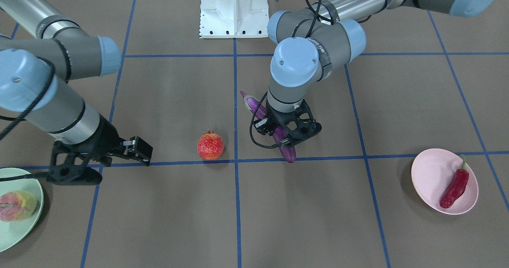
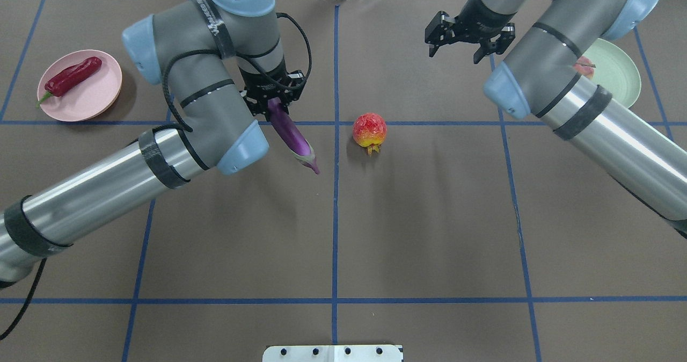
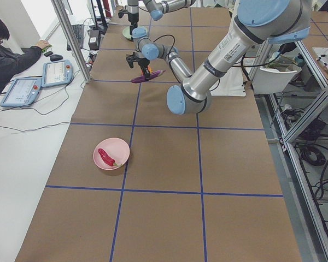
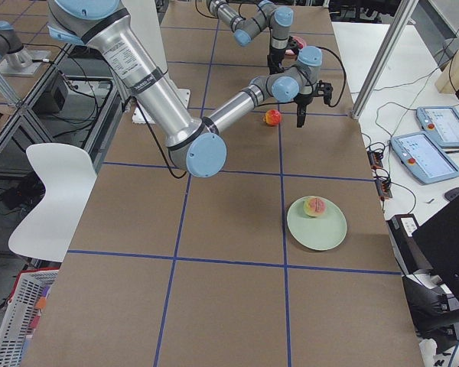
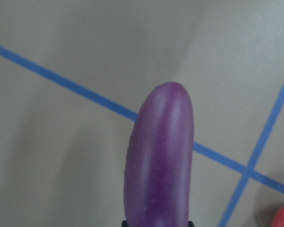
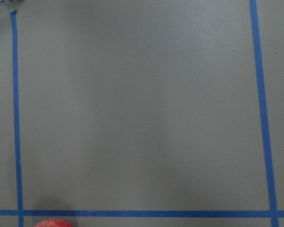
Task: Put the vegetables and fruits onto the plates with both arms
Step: 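Lift the purple eggplant with the left gripper while the right grasps the pomegranate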
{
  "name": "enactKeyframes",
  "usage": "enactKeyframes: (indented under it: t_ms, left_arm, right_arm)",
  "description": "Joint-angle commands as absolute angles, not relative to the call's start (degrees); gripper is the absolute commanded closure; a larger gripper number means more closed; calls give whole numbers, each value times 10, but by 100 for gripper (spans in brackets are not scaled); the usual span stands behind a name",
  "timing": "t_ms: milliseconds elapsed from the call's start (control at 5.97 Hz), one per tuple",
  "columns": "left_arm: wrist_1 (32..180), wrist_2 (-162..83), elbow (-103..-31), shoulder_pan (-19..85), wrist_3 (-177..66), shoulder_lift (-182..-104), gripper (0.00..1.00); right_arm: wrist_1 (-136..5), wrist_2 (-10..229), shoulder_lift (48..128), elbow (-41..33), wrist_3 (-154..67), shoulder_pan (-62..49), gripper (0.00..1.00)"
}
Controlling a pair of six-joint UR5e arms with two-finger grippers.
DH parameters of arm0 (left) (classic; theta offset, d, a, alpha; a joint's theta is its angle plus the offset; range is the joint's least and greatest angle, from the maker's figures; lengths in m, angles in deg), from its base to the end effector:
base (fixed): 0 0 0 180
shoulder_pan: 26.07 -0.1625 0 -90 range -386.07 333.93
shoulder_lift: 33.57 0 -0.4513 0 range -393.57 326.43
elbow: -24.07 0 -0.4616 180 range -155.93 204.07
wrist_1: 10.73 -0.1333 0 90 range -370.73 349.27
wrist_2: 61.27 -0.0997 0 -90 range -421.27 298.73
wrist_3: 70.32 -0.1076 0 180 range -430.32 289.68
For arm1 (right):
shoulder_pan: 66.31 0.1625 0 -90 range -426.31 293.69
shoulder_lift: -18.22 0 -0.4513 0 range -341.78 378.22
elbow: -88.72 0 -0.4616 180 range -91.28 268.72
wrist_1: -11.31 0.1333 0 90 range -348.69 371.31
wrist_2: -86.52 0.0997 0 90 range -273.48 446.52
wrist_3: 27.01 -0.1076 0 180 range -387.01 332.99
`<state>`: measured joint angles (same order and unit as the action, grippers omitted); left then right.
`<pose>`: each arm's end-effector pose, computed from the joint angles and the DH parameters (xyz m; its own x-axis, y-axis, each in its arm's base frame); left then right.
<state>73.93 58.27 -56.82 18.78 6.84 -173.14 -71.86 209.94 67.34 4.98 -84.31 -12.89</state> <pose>0.5319 -0.6424 0.1749 0.6571 -0.3809 -0.6505 0.2733 0.9246 -0.2653 -0.4229 -0.6941 0.2428 0.6206 0.0796 0.7801 -0.1399 0.9901 0.0102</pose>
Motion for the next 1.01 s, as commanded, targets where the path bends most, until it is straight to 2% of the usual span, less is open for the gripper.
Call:
enactKeyframes:
  t_ms: [0,335,838]
  left_arm:
    - [735,607,-566,262,-57,-1693,100]
    - [736,628,-537,343,-178,-1667,100]
    - [737,629,-511,361,-207,-1667,100]
  right_arm:
    - [-712,2048,621,102,-881,-181,1]
    - [-655,2032,601,146,-910,-218,1]
    - [-654,2020,601,148,-914,-255,1]
